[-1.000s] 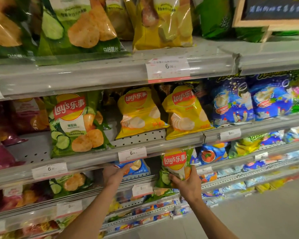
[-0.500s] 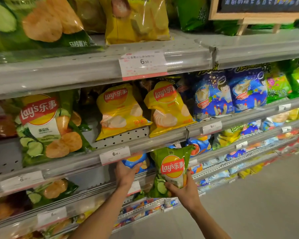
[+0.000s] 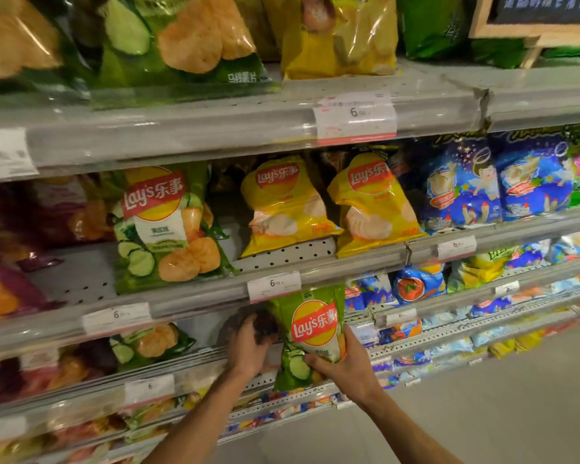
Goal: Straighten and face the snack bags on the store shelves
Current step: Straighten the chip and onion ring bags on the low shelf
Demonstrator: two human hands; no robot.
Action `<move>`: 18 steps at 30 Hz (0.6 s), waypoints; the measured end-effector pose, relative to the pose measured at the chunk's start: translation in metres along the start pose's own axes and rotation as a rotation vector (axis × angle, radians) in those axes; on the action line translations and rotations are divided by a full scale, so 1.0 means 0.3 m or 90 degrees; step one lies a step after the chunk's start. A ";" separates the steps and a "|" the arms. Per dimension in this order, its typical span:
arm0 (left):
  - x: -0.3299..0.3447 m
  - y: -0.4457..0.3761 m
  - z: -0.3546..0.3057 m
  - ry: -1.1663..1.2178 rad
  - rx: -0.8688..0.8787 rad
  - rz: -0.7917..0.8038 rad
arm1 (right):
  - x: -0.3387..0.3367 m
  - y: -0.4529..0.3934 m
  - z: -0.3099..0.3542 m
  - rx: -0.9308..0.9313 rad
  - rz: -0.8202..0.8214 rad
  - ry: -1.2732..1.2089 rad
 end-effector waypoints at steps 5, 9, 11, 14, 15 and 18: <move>-0.232 0.107 0.162 -0.242 0.124 -0.227 | 0.241 -0.055 0.086 -0.020 0.086 -0.001; -0.363 0.159 0.244 -0.356 0.154 -0.310 | 0.397 -0.127 0.159 -0.033 0.108 0.016; -0.404 0.165 0.281 -0.411 0.139 -0.297 | 0.449 -0.177 0.197 -0.036 0.098 0.033; -0.428 0.156 0.347 -0.469 0.113 -0.270 | 0.500 -0.253 0.223 -0.025 0.059 0.039; -0.425 0.155 0.363 -0.468 0.114 -0.257 | 0.517 -0.276 0.221 -0.020 0.055 0.039; -0.414 0.149 0.382 -0.493 0.103 -0.216 | 0.556 -0.317 0.197 -0.007 0.065 0.061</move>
Point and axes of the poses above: each hand's wrist, its own y-axis away from the middle knuckle, its own x-axis out of the palm, z = x × y, the point moved 9 cm from there along -y, towards the middle knuckle, and after that the axes turned 15 degrees about -x, right-handed, at the moved point
